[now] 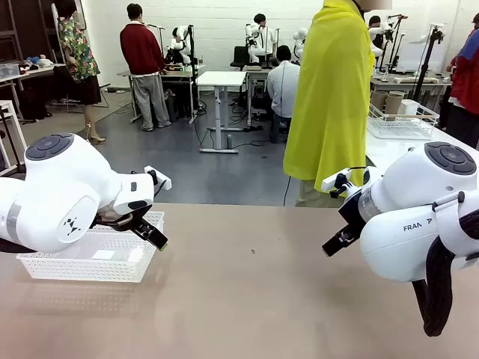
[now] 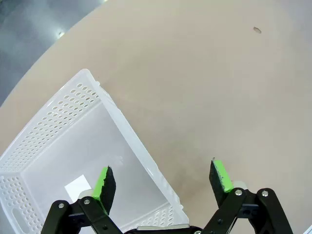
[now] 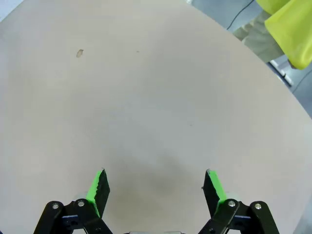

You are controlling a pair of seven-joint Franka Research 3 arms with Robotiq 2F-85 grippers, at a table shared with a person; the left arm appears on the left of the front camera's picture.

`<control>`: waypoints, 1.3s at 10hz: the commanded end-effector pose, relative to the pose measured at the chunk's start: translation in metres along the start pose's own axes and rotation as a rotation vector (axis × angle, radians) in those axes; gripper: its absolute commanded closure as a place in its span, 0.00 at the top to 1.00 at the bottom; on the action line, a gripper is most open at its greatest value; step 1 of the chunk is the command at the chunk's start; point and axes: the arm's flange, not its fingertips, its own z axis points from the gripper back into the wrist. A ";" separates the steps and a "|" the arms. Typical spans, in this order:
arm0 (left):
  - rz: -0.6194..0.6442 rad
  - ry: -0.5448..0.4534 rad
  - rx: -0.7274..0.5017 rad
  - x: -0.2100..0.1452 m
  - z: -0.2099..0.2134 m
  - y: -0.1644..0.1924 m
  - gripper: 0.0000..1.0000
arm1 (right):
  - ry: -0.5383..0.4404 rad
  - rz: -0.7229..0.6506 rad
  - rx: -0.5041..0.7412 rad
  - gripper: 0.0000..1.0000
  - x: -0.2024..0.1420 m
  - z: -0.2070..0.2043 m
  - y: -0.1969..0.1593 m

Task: Clean and organize the cups into the basket.
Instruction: Pick up the Organizing basket and move it to the center of the table, then pick up the Reusable plastic cup from the right side of the table and place it inside the Organizing basket.

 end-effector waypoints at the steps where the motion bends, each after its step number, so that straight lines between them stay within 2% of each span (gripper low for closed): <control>1: 0.000 0.000 0.000 0.000 0.000 0.000 1.00 | 0.000 0.000 0.000 1.00 0.000 0.000 0.000; 7: 0.000 0.000 0.000 0.000 0.000 0.000 1.00 | 0.000 0.000 0.000 1.00 0.000 0.000 0.000; 8: -0.064 -0.012 -0.121 -0.003 0.031 -0.003 1.00 | -0.013 -0.011 -0.042 1.00 -0.004 0.027 0.006; 9: -0.105 0.003 -0.170 -0.014 0.070 -0.008 1.00 | -0.013 -0.020 -0.042 1.00 -0.016 0.062 0.015; 10: -0.183 -0.006 -0.164 -0.031 0.101 -0.010 1.00 | 0.039 -0.029 -0.043 1.00 -0.031 0.090 0.027; 13: -0.238 0.073 -0.092 -0.071 0.175 -0.028 1.00 | 0.172 -0.029 -0.100 1.00 -0.074 0.158 0.073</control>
